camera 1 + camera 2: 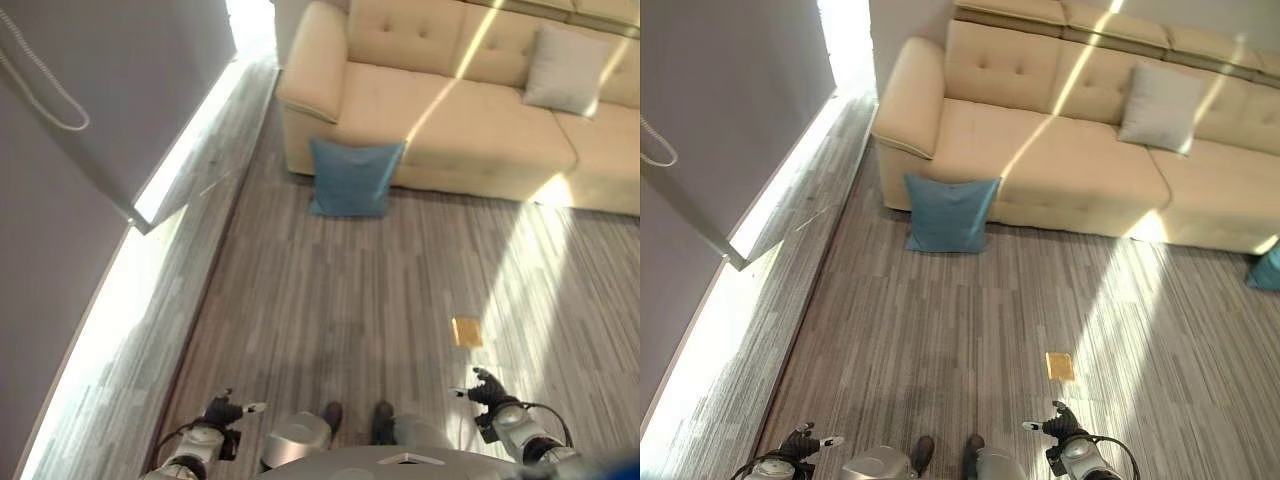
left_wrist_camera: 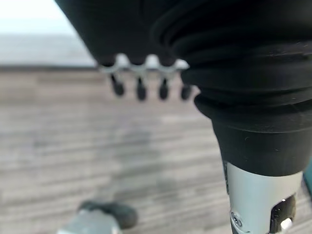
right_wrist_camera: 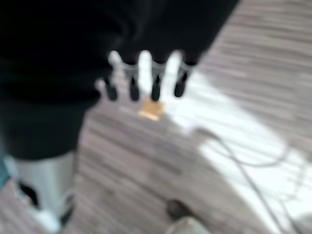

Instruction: Pick up all the scattered cushions and arrange them neatly on the sofa.

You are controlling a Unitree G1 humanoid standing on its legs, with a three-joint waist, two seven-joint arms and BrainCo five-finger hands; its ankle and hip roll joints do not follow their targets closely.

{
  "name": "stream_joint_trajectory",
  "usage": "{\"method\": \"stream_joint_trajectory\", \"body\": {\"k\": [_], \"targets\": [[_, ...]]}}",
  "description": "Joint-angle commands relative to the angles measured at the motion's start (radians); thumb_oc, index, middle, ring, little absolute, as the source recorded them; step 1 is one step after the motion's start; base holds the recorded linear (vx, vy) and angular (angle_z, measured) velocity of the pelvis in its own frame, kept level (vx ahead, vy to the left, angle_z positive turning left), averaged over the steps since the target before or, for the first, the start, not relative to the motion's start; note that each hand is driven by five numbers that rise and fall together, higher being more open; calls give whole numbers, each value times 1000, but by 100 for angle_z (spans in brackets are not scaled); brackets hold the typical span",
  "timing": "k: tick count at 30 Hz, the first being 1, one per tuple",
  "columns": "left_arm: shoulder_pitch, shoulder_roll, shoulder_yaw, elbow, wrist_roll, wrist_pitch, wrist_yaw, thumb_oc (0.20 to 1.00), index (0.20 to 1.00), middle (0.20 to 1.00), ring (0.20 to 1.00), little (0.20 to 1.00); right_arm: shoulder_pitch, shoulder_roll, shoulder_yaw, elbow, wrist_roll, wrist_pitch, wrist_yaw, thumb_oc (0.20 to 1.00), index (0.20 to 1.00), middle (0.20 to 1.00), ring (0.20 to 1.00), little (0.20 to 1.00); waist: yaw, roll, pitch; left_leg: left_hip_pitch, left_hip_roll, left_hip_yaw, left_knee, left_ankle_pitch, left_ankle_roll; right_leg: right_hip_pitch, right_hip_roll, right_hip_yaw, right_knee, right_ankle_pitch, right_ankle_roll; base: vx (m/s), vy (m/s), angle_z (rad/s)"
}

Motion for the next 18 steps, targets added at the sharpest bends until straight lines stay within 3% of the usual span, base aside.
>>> {"method": "stream_joint_trajectory", "body": {"k": [1,4,7,9,10,11,12,15,18], "targets": [[-2,-8,-11,4,2,-23,10,1000,1000,1000,1000,1000,7,-55,-4,-12,10,-21,-27,1000,1000,1000,1000,1000,-2,-3,-19,-23,10,-68,20,-35,-80,116,-38,-69,-159,93,16,166,-168,191],[5,-15,-4,14,-12,-22,6,1000,1000,1000,1000,1000,10,-61,-16,-16,26,-34,-29,1000,1000,1000,1000,1000,-6,-21,-30,-53,34,-84,74,-57,-121,174,-35,-116,-226,94,-1,181,-225,99],[0,-20,2,12,-32,-22,13,1000,1000,1000,1000,1000,3,-70,-19,-28,46,-42,-35,1000,1000,1000,1000,1000,-10,-31,-7,-122,51,20,168,-76,-131,212,-48,-149,-256,90,-11,20,-69,81],[-4,-25,0,7,-39,-22,17,1000,1000,1000,1000,1000,0,-74,-22,-30,52,-39,-39,1000,1000,1000,1000,1000,-18,-33,-1,-167,67,127,184,-65,-119,231,-59,-184,-272,88,-12,2,-6,50],[-4,-25,0,7,-39,-22,17,1000,1000,1000,1000,1000,0,-74,-22,-30,52,-39,-39,1000,1000,1000,1000,1000,-18,-33,-1,-167,67,127,184,-65,-119,231,-59,-184,-272,88,-12,45,17,66],[-3,-23,-5,4,-28,-20,11,1000,1000,1000,1000,1000,4,-75,-23,-32,58,-38,-37,1000,1000,1000,1000,1000,-20,-30,-8,-190,62,188,162,-48,-109,242,-56,-198,-287,89,-8,79,39,56],[1,-21,-2,2,-28,-20,9,1000,1000,1000,1000,1000,2,-73,-22,-30,57,-35,-35,1000,1000,1000,1000,1000,-18,-28,-11,-196,58,207,156,-50,-104,239,-51,-189,-283,88,-8,163,117,36],[29,-13,20,6,-24,-14,6,1000,1000,1000,1000,1000,-8,-61,-14,-35,36,-28,-31,1000,1000,1000,1000,1000,-6,-26,-38,-167,45,191,104,-47,-85,231,-47,-155,-245,76,2,173,173,-43],[48,0,37,10,-7,-6,-1,1000,1000,1000,1000,1000,-34,-52,-13,-44,19,-27,-27,1000,1000,1000,1000,1000,-1,-8,-35,-107,68,221,66,-55,-57,162,-78,-154,-42,75,42,138,204,-138]]}}
